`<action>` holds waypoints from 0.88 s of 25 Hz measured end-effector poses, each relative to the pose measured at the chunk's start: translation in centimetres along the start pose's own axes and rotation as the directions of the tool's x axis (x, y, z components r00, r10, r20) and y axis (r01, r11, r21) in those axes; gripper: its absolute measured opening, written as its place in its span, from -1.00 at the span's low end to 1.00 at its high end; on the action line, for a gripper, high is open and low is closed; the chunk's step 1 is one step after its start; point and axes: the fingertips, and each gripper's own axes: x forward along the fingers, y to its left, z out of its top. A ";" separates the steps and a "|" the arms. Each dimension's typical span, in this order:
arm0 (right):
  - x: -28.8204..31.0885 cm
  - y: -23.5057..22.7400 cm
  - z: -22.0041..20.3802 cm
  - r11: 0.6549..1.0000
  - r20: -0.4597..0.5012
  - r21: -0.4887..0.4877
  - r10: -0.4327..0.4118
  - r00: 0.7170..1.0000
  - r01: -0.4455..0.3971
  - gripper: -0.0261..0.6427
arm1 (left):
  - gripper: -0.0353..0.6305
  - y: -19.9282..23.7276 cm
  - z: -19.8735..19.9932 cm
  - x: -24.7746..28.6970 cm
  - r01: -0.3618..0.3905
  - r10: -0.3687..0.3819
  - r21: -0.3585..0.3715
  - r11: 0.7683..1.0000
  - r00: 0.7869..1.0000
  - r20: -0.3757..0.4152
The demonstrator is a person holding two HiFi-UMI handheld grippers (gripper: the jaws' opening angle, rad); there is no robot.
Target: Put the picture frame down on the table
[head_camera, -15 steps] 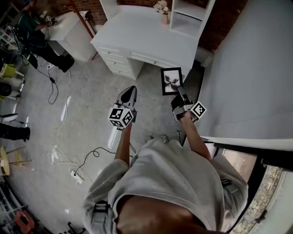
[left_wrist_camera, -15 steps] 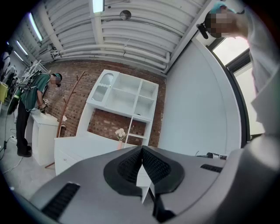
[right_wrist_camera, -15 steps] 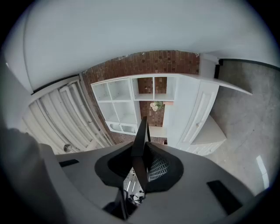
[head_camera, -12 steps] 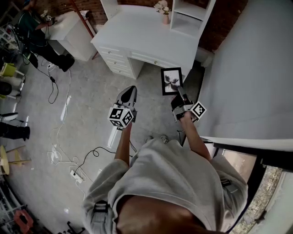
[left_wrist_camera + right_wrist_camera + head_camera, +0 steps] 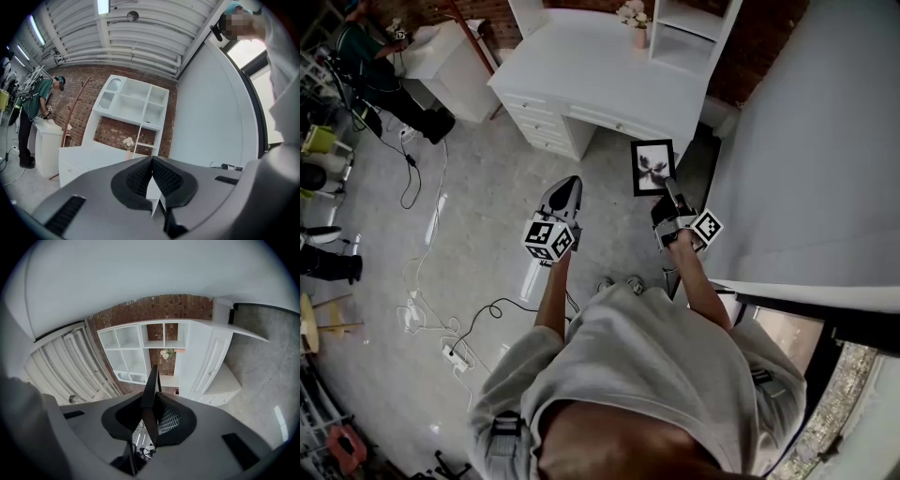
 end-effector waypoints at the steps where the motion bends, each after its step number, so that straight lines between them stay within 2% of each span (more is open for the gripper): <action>1: -0.1 0.0 0.1 1.000 -0.002 0.003 0.002 1.000 -0.002 -0.68 | -0.85 -0.2 -0.1 0.0 -0.001 0.001 0.000 1.000 1.000 -0.001; 22: -0.6 -0.6 3.2 0.999 -0.049 0.039 0.013 0.999 -0.011 -0.68 | -0.85 -3.7 -0.8 1.4 -0.062 0.062 0.011 0.998 0.998 0.001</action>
